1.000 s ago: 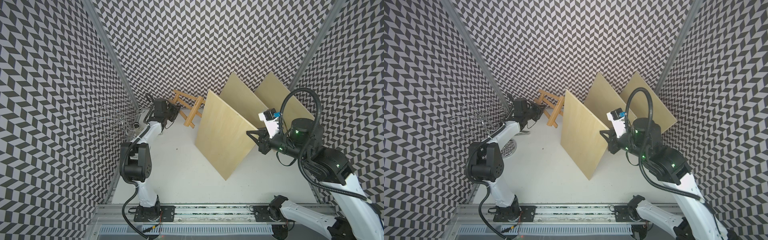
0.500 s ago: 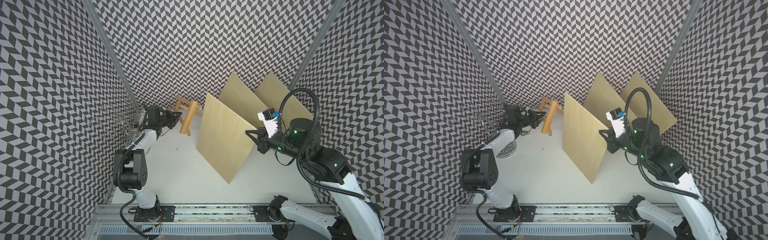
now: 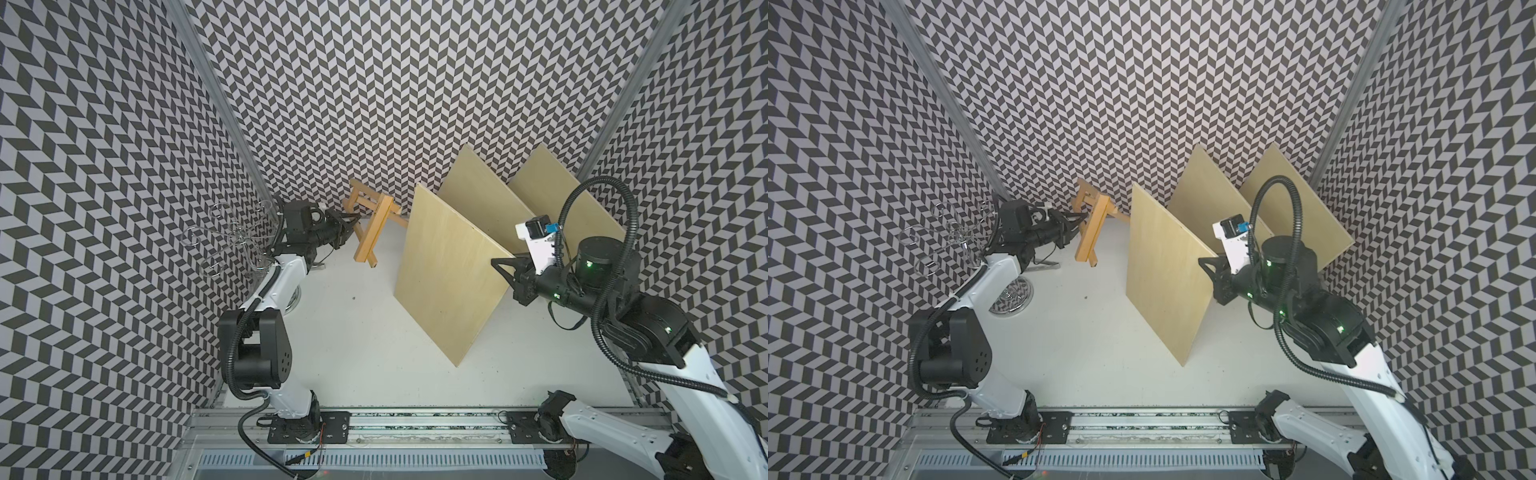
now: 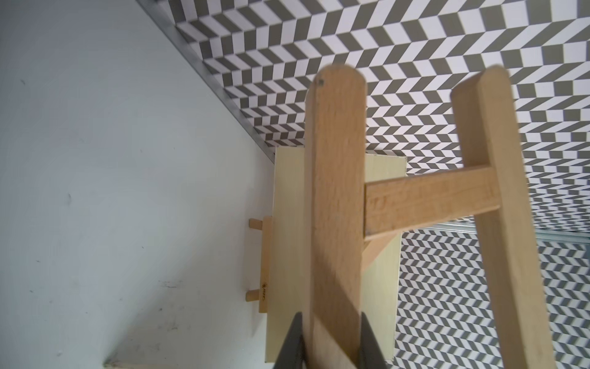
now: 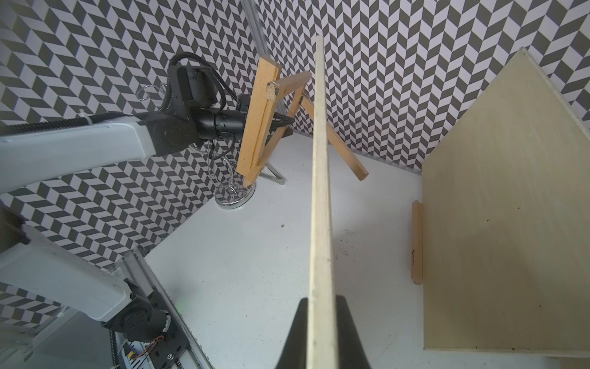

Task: Assemble the easel
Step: Place the easel at the center of the board.

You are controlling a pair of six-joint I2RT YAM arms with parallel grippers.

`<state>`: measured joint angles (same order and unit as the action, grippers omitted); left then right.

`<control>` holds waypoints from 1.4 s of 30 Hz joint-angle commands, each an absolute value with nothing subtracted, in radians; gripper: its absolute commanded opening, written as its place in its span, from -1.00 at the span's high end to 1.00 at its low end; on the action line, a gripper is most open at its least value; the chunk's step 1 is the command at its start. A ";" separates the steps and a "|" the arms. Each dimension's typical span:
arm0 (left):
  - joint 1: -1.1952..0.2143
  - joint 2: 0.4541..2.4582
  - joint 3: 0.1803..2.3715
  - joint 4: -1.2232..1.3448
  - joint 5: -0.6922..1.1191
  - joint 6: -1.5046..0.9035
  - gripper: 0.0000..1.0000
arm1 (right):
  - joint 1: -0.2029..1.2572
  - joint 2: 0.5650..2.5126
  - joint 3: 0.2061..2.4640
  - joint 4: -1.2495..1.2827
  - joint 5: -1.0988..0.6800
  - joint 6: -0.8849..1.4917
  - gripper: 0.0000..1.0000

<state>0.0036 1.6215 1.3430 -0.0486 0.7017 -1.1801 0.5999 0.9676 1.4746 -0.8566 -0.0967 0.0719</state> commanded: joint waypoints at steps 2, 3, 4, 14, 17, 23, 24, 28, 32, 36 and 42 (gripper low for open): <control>-0.018 1.521 1.453 -0.150 0.493 -1.038 1.00 | 0.586 0.976 1.474 -0.762 0.042 0.014 1.00; -0.029 1.521 1.469 -0.164 0.455 -1.016 1.00 | 0.582 0.978 1.477 -0.764 0.053 0.014 1.00; -0.041 1.520 1.481 -0.174 0.420 -1.000 1.00 | 0.579 0.977 1.477 -0.763 0.060 0.014 1.00; -0.206 1.535 1.417 -0.098 -0.067 -0.882 1.00 | 0.562 0.960 1.465 -0.764 0.048 0.008 1.00; -0.256 1.532 1.351 -0.029 -0.221 -0.880 1.00 | 0.561 0.960 1.460 -0.771 0.024 0.008 1.00; -0.313 1.527 1.248 0.037 -0.514 -0.863 1.00 | 0.559 0.957 1.446 -0.778 0.002 -0.003 1.00; -0.312 1.524 1.236 0.036 -0.538 -0.866 1.00 | 0.558 0.954 1.445 -0.781 0.000 -0.004 1.00; -0.322 1.511 1.187 0.066 -0.634 -0.849 1.00 | 0.559 0.954 1.439 -0.781 -0.014 -0.009 1.00; -0.327 1.515 1.169 0.095 -0.729 -0.789 1.00 | 0.558 0.957 1.429 -0.772 -0.028 -0.008 1.00; -0.333 1.525 1.162 0.100 -0.827 -0.743 1.00 | 0.557 0.962 1.427 -0.774 -0.041 -0.009 1.00; -0.374 1.599 1.138 0.097 -0.945 -0.723 1.00 | 0.557 0.969 1.448 -0.776 -0.068 -0.012 1.00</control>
